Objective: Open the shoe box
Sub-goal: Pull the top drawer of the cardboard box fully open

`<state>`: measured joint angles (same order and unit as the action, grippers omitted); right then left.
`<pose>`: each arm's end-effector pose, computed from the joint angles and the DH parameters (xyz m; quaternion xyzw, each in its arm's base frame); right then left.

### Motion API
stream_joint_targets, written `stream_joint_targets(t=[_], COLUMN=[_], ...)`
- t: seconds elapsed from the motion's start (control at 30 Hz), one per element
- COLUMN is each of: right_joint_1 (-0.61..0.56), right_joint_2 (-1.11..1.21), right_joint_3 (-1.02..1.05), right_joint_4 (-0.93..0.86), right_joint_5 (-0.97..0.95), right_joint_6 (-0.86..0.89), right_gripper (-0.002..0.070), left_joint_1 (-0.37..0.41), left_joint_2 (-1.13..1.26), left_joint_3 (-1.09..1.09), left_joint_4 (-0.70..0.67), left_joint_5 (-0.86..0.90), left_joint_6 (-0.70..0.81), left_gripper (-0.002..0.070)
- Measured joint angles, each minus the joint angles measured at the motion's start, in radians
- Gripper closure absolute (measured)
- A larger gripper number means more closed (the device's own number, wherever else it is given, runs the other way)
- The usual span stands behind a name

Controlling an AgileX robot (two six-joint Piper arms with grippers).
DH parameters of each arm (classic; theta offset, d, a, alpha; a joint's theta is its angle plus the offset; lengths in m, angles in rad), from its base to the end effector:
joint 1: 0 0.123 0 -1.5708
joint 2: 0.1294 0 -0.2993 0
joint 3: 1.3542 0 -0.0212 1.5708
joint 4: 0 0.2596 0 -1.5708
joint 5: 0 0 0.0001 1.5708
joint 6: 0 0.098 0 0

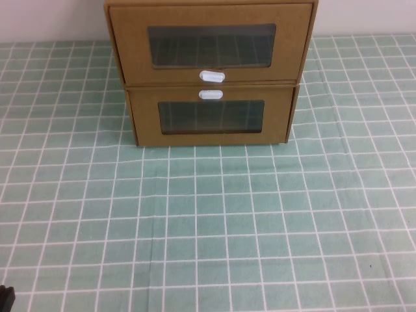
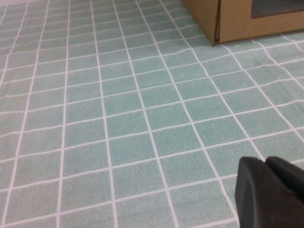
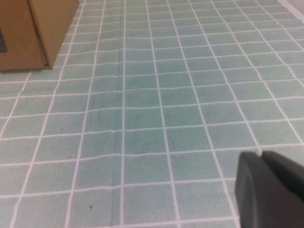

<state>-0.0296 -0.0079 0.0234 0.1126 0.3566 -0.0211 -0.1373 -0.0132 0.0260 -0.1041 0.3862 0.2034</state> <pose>0.0544 0.0022 0.1716 0.0338 0.7989 0.0321 0.5996 0.0522 -0.0111 0.1682 0.1098 0.8002 -0.0248 0.5891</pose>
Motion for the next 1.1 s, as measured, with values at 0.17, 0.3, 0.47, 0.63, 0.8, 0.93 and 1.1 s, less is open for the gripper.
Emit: stream_joint_targets(t=[0.17,0.3,0.47,0.63,0.8,0.93,1.1], right_joint_1=[0.000,0.000,0.000,0.000,0.000,0.000,0.000], right_joint_2=[0.000,0.000,0.000,0.000,0.000,0.000,0.000], right_joint_3=[0.000,0.000,0.000,0.000,0.000,0.000,0.000], right_joint_4=[0.015,0.031,0.035,0.035,0.037,0.037,0.037], right_joint_5=[0.000,0.000,0.000,0.000,0.000,-0.002,-0.104], right_joint_6=[0.000,0.000,0.000,0.000,0.000,0.000,0.000], right_gripper=[0.0689,0.0689,0.0689,0.0689,0.0689,0.0689,0.0690], left_joint_1=[0.000,0.000,0.000,0.000,0.000,0.000,0.000], left_joint_2=[0.000,0.000,0.000,0.000,0.000,0.000,0.000], left_joint_3=[0.000,0.000,0.000,0.000,0.000,0.000,0.000], left_joint_4=[0.000,0.000,0.000,0.000,0.000,0.000,-0.004], left_joint_5=[0.000,0.000,-0.008,-0.008,-0.008,-0.022,-0.135], left_joint_6=[0.000,0.000,0.000,0.000,0.000,0.000,0.000], left_gripper=[0.0680,0.0680,0.0680,0.0680,0.0680,0.0680,0.0680])
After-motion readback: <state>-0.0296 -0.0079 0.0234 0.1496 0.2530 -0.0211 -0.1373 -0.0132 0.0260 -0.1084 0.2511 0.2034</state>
